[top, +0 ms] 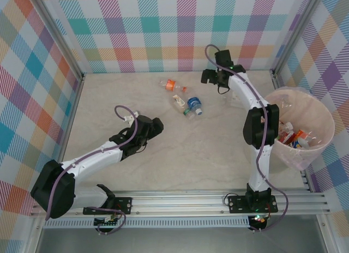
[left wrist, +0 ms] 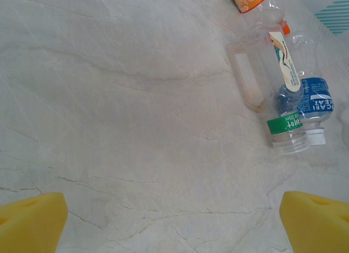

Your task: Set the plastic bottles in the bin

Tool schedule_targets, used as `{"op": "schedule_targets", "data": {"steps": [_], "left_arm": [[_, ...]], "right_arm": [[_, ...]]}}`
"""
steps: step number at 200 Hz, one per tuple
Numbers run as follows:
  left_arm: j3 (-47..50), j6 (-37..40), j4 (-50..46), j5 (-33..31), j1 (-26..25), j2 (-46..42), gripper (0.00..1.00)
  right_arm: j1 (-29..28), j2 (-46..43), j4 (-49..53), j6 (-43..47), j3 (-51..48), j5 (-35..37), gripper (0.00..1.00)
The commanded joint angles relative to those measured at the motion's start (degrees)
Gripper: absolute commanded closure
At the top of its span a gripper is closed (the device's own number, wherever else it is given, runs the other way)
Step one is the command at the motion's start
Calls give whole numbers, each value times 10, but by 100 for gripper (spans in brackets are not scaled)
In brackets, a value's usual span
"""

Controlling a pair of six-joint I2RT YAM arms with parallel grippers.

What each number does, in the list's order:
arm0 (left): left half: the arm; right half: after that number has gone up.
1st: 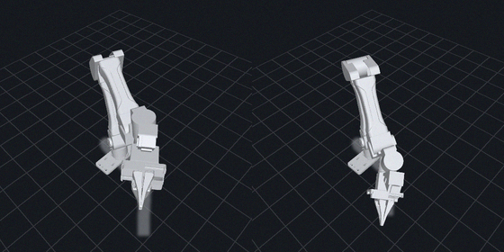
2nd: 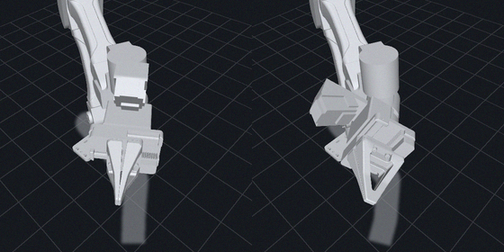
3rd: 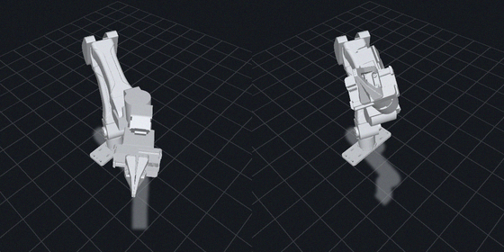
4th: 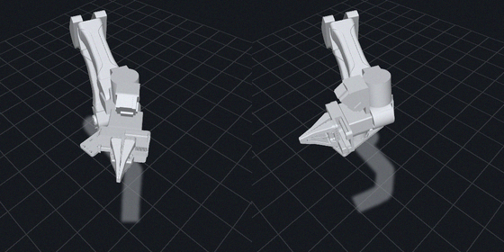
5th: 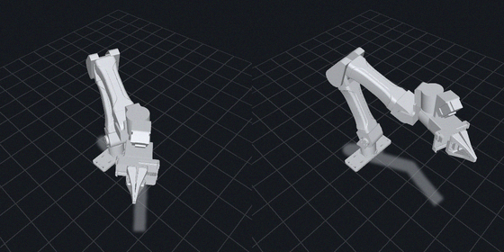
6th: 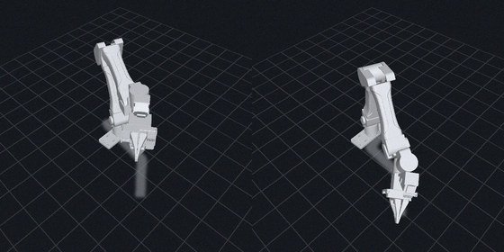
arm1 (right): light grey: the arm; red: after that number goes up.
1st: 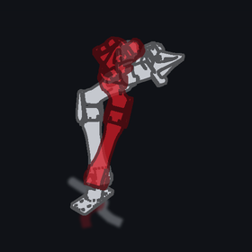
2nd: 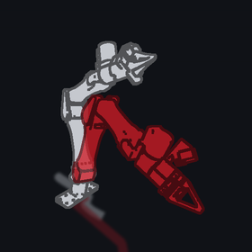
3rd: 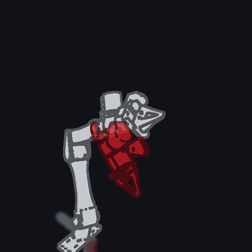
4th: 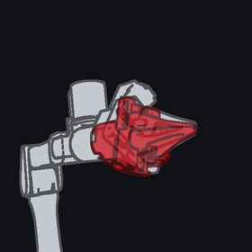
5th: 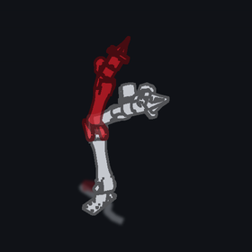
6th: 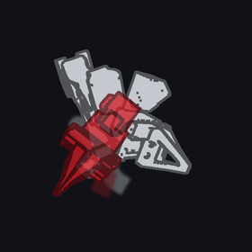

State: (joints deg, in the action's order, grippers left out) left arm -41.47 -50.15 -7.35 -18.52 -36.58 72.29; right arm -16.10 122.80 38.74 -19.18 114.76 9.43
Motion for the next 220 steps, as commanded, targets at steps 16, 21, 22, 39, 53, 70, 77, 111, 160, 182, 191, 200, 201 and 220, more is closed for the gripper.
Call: {"op": "schedule_targets", "data": {"steps": [16,21,22,39,53,70,77,111,160,182,191,200,201,220], "left_arm": [[1,-9,1,7,5,9,0],[1,-9,1,9,5,8,0],[1,-9,1,9,5,8,0],[3,-9,-2,9,5,5,0],[7,-10,-3,5,5,2,0],[9,-10,-4,2,5,-3,0],[10,-10,-4,0,5,-3,0],[9,-10,-5,0,5,-1,0],[1,-9,-8,5,5,11,0],[0,-11,-5,8,5,16,0],[-1,-12,-3,11,5,20,0],[-2,-12,-3,12,5,22,0],[-1,-12,-3,12,5,23,0],[-2,-12,-3,15,5,25,0]], "right_arm": [[-54,-10,-11,5,-25,-22,0],[-57,-5,-6,1,-24,-11,0],[-57,-3,-5,-1,-24,-9,0],[-51,6,-8,-26,-35,8,0],[-37,7,-22,-33,-51,11,0],[-18,10,-20,-31,-56,12,0],[-10,10,-20,-30,-60,12,0],[26,-15,-43,-28,-107,15,0],[79,-51,-62,-19,-164,18,0],[94,-56,-65,-12,-176,22,0],[97,-54,-63,-11,-177,27,0],[103,-47,-60,-11,-173,27,0],[103,-46,-60,-12,-173,26,0],[108,-28,-59,-9,-163,22,0]]}}
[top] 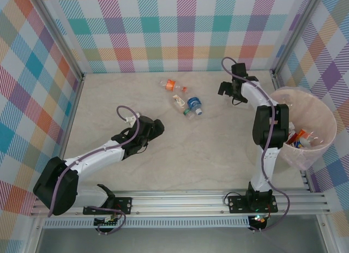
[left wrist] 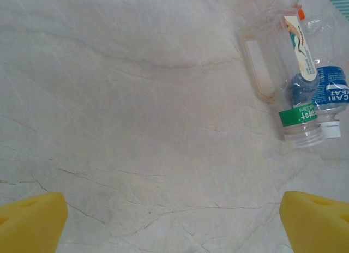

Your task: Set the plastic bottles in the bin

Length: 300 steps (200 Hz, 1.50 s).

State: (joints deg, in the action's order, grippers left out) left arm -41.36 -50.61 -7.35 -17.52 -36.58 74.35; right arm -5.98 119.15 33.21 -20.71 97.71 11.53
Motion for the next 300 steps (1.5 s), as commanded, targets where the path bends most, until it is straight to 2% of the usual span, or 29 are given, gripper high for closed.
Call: {"op": "schedule_targets", "data": {"steps": [1,49,91,169,180,208,234,270,300], "left_arm": [[-4,-7,-4,4,5,5,0],[-5,-7,-5,4,5,11,0],[-6,-8,-2,6,5,15,0],[-3,-10,2,9,5,17,0],[-3,-9,2,9,5,17,0],[-4,-7,1,7,5,17,0],[-6,-6,3,9,5,21,0],[-7,-2,1,15,5,17,0],[-2,5,3,13,5,6,0]], "right_arm": [[7,10,-4,7,9,0,0],[4,55,28,30,54,-94,1],[-16,19,62,45,-1,-167,1],[-82,-116,97,56,-124,-265,0],[-91,-126,110,56,-125,-256,0],[-95,-152,99,-4,-122,-154,0],[-99,-120,50,-41,-87,-161,0],[-115,-28,51,-39,-5,-152,0],[-123,-17,56,-39,-26,-142,0]]}}
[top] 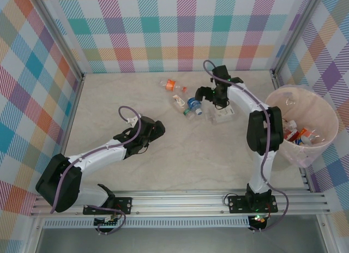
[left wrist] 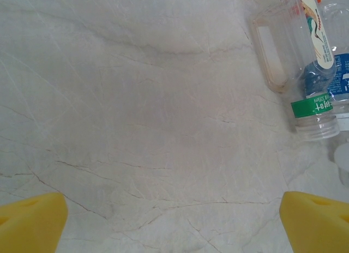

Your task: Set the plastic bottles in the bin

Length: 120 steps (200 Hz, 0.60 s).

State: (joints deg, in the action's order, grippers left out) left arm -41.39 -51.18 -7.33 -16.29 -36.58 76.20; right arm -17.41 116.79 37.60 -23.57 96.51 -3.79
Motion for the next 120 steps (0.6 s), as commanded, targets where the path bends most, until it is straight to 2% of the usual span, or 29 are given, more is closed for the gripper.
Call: {"op": "schedule_targets", "data": {"steps": [1,32,56,120], "left_arm": [[-2,11,3,0,5,-13,0],[1,8,2,-3,5,-13,0],[-2,7,5,0,5,-6,0],[-5,6,7,7,5,1,0]], "right_arm": [[-9,6,11,-11,-18,12,0],[-18,-52,-13,-13,-118,-14,0],[-38,-99,-24,30,-189,-92,0],[-92,-153,56,127,-274,-148,0]]}}
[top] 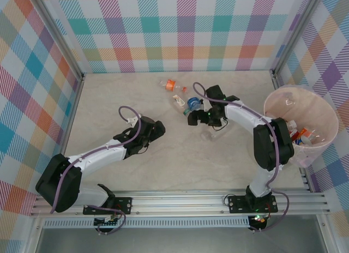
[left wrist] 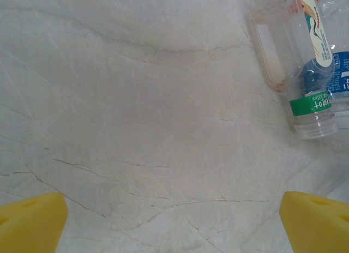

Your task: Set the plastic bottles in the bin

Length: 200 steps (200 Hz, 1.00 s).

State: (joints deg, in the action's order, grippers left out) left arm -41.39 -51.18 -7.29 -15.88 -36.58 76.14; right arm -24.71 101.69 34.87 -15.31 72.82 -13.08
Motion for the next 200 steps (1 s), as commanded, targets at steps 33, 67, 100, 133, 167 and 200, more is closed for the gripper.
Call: {"op": "schedule_targets", "data": {"steps": [33,67,100,133,167,200], "left_arm": [[-5,6,9,5,5,6,0],[-10,8,10,12,5,15,0],[-11,9,12,14,5,19,0],[-8,12,11,9,4,17,0],[-8,13,8,7,5,17,0],[-6,15,5,3,5,15,0]], "right_arm": [[-55,-28,129,81,-31,-78,0],[-57,-91,110,-64,-10,116,0],[-57,-145,85,-263,-53,266,0],[-57,-152,64,-407,-99,309,0],[-57,-104,92,-489,-68,311,0],[-57,-59,86,-505,-47,304,0]]}}
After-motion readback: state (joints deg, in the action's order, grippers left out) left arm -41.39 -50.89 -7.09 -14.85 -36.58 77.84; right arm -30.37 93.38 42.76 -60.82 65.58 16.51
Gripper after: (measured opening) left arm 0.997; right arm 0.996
